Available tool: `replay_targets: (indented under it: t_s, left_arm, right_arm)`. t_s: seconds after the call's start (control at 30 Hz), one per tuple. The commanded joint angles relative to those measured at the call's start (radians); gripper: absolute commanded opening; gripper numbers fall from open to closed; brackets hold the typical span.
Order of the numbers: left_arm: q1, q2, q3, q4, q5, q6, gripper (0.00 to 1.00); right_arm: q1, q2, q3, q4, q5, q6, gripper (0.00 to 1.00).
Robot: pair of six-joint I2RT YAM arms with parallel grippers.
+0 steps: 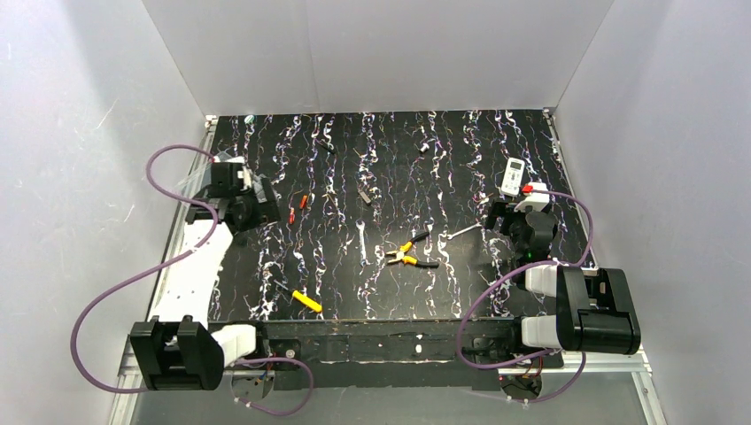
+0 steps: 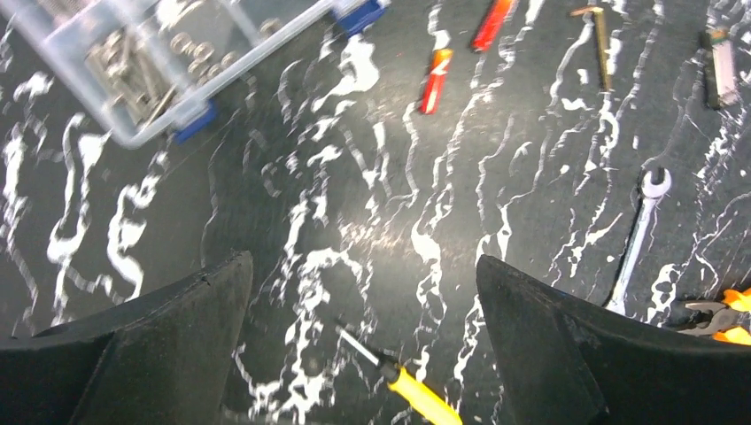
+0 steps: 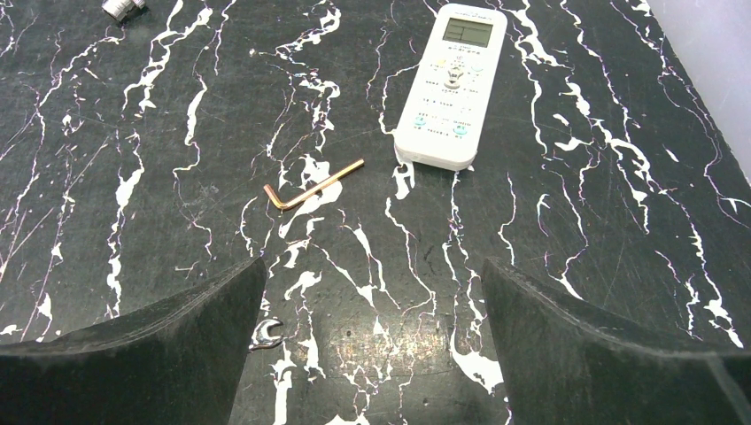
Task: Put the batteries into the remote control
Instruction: Pick up the remote control from the center of the board.
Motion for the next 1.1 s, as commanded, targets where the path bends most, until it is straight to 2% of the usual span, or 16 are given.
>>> replay_targets:
  t_s: [0.0, 0.07, 0.23, 0.27, 0.33, 0.43, 0.53, 0.63, 0.8, 0.83, 0.97, 1.07]
  left_arm:
    - [0.135, -0.016, 0.087, -0.329, -0.006, -0.083, 0.99]
    - [0.206, -0.016, 0.119, -0.372, 0.070, -0.101, 0.99]
    - [0.214, -0.021, 0.140, -0.409, 0.075, -0.136, 0.99]
    - [0.213, -0.028, 0.132, -0.406, 0.073, -0.148, 1.00]
    - [0.214, -0.050, 0.101, -0.383, 0.057, -0.155, 0.99]
    - [0.213, -0.088, 0.033, -0.327, 0.038, -0.154, 0.99]
    - [0.212, -0.099, 0.024, -0.330, 0.061, -0.129, 1.00]
    - [0.212, -0.104, 0.033, -0.327, 0.063, -0.136, 1.00]
    - [0.213, -0.113, -0.008, -0.297, 0.119, -0.172, 0.99]
    - [0.212, -0.110, -0.015, -0.285, 0.136, -0.179, 1.00]
    - [0.209, -0.080, -0.032, -0.257, 0.191, -0.210, 0.99]
    - [0.187, -0.070, -0.032, -0.256, 0.177, -0.208, 0.99]
  right_arm:
    - [-0.003, -0.004, 0.030, 0.041, 0.011, -0.004, 1.00]
    - [-0.004, -0.006, 0.028, 0.043, 0.012, -0.004, 1.00]
    - [-0.003, -0.050, 0.007, 0.064, 0.006, -0.014, 1.00]
    - [-0.003, -0.084, 0.015, 0.015, 0.026, -0.007, 1.00]
    - [-0.001, -0.181, 0.077, -0.206, 0.073, 0.033, 1.00]
    - [-0.001, -0.281, 0.193, -0.468, 0.153, 0.159, 1.00]
    - [-0.001, -0.336, 0.283, -0.652, 0.129, 0.206, 1.00]
    - [0.002, -0.355, 0.348, -0.759, 0.039, 0.209, 1.00]
    - [0.018, -0.353, 0.414, -0.823, -0.031, 0.265, 1.00]
    - [0.017, -0.336, 0.446, -0.888, -0.037, 0.279, 1.00]
    - [0.108, -0.242, 0.589, -1.097, -0.033, 0.281, 1.00]
    - [0.181, -0.182, 0.663, -1.191, 0.012, 0.281, 1.00]
